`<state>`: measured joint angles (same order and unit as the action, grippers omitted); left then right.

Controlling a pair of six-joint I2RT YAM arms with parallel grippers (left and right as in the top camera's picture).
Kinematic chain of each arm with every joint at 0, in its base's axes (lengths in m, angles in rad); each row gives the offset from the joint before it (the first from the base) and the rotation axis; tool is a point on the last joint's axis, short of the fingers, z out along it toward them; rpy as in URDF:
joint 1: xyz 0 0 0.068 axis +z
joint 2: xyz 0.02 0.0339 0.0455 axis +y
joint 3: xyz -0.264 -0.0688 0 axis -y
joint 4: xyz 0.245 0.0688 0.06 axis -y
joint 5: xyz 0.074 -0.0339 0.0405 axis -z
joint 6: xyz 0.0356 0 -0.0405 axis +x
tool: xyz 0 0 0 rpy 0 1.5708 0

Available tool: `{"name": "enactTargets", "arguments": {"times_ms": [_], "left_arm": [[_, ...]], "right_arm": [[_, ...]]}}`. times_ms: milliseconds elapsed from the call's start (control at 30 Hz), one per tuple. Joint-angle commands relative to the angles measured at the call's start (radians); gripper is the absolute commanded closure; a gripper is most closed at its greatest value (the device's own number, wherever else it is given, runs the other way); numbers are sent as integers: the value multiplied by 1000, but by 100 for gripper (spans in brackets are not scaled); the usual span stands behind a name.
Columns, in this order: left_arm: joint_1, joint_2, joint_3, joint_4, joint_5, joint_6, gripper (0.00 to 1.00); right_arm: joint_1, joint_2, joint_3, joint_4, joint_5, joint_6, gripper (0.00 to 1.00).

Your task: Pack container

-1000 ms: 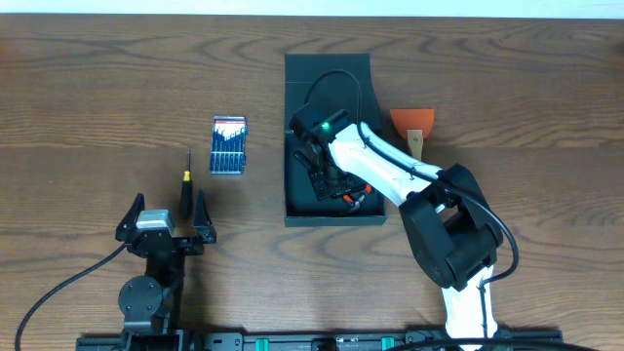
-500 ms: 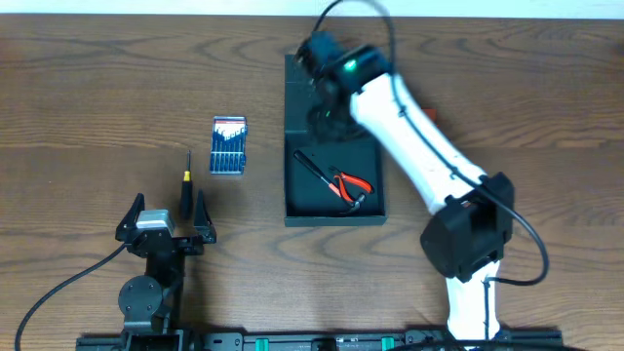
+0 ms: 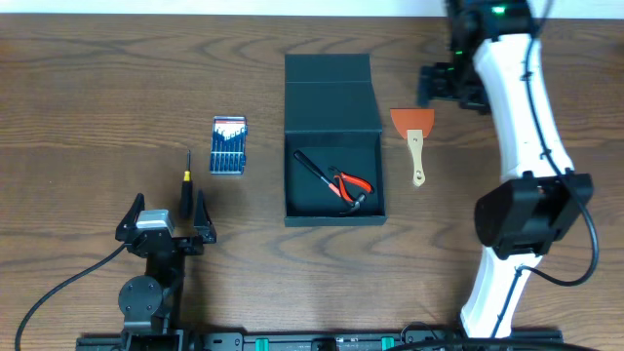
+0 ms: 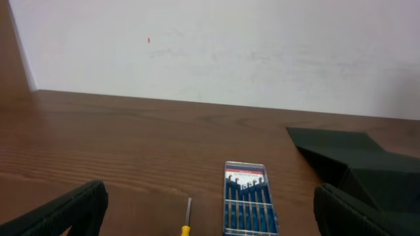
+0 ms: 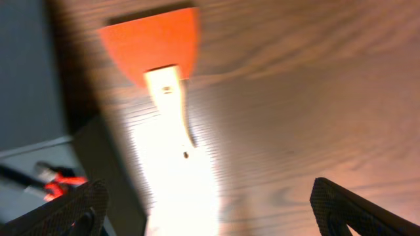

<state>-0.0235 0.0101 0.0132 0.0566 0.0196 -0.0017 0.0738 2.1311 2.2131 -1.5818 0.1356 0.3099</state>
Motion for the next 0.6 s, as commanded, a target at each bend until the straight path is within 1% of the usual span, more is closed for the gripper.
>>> {"name": "enactTargets", "arguments": {"times_ms": [0,167,567], "left_arm": [[-4,-6,-9,4,3,9,1],[-4,-6,-9,4,3,9,1],[-4,-6,-9,5,3,8,1]], "right_arm": [[-35,-5,16,-12,-6,-11,1],[-63,-5,16,-19,-12,-11,1],[-63,-5,16,-18,-12,-11,1]]}}
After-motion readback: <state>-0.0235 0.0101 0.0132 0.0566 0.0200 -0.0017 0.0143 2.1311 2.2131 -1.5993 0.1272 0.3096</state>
